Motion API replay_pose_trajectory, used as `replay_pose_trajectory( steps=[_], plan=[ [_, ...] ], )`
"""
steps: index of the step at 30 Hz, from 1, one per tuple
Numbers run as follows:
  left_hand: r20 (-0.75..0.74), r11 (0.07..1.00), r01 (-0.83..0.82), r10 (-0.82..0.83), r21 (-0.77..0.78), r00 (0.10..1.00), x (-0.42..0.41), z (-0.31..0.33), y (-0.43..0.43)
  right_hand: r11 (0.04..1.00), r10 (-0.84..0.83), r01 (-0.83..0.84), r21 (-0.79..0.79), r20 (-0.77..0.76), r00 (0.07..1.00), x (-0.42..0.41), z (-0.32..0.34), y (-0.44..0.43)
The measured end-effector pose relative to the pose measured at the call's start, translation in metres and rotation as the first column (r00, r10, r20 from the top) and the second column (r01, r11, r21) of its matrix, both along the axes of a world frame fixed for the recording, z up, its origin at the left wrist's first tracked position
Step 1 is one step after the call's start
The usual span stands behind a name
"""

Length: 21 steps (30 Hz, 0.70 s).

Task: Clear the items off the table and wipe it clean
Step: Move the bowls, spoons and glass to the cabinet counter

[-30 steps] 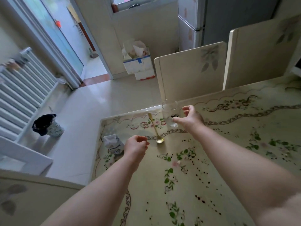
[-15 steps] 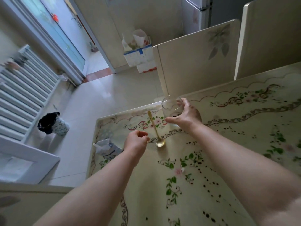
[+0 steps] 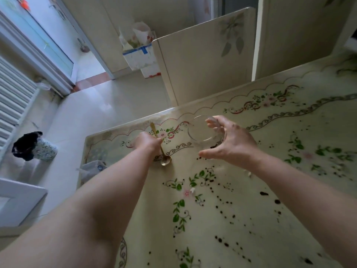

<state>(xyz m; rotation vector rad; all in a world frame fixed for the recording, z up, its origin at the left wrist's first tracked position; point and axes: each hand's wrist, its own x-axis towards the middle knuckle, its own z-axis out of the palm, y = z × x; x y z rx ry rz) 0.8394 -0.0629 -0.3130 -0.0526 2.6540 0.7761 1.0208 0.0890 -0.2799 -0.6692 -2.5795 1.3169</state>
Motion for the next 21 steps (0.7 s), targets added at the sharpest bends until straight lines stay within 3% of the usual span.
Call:
replay_pose_trajectory(
  steps=[7, 12, 21],
  plan=[
    [-0.063, 0.989, -0.068, 0.06, -0.132, 0.996, -0.003, -0.007, 0.01, 1.0, 0.015, -0.015, 0.004, -0.044, 0.999, 0.016, 0.005, 0.007],
    [-0.007, 0.995, -0.097, 0.096, -0.023, 0.995, 0.003, -0.004, 0.007, 1.0, 0.025, -0.025, 0.006, -0.057, 0.998, 0.016, 0.009, 0.004],
    [0.096, 0.947, -0.014, -0.018, 0.32, 0.995, 0.035, 0.036, -0.023, 0.999, -0.005, 0.005, -0.036, -0.012, 1.0, 0.033, 0.021, -0.02]
  ],
)
